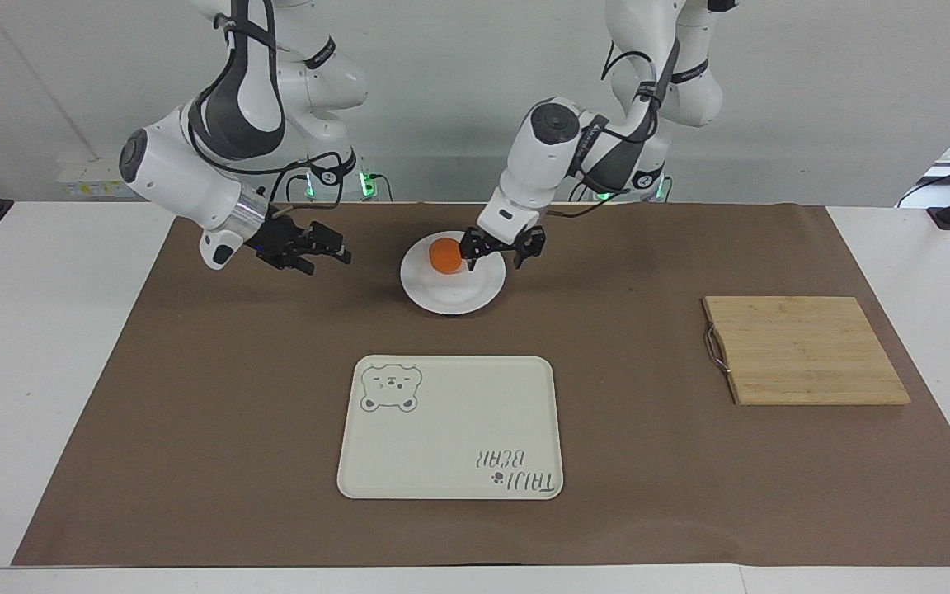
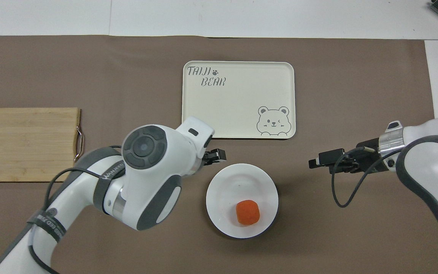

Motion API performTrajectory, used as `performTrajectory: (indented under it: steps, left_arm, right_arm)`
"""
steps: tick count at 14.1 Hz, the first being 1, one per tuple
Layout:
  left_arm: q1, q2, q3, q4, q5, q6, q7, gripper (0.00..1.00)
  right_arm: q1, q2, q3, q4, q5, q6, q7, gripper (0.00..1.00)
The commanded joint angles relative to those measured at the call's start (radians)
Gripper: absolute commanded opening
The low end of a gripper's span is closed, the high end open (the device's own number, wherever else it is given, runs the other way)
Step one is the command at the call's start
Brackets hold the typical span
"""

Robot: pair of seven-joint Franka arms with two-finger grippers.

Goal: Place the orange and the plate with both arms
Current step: 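Withdraw the left gripper while the right gripper grasps the plate rim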

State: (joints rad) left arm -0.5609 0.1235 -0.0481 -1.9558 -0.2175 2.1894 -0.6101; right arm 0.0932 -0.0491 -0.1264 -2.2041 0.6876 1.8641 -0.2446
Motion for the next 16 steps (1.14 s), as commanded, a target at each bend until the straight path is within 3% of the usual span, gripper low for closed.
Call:
performTrajectory:
  steps: [1,5,8,14,15,16]
  left_arm:
    - [0.152,0.007,-0.012,0.046,0.013,-0.025,0.169,1.0]
    - [0.341,0.005,-0.012,0.121,0.016,-0.072,0.354,1.0]
    - [0.453,-0.037,-0.012,0.14,0.085,-0.123,0.444,1.0]
    - [0.564,-0.079,-0.01,0.294,0.15,-0.431,0.613,1.0]
    - [0.565,-0.081,-0.01,0.325,0.15,-0.486,0.616,1.0]
    - [0.565,-0.082,-0.009,0.351,0.151,-0.537,0.616,1.0]
  right_arm:
    - [0.005,-0.021,0.002,-0.159,0.121,0.104,-0.158,1.0]
    - [0.037,0.017,0.002,-0.273,0.328,0.155,-0.359,1.0]
    - [0.058,0.044,0.002,-0.321,0.392,0.181,-0.416,1.0]
    - [0.204,0.066,0.002,-0.359,0.572,0.308,-0.424,1.0]
    - [0.203,0.066,0.002,-0.359,0.572,0.306,-0.429,0.95]
    - [0.203,0.066,0.001,-0.361,0.573,0.308,-0.43,0.64]
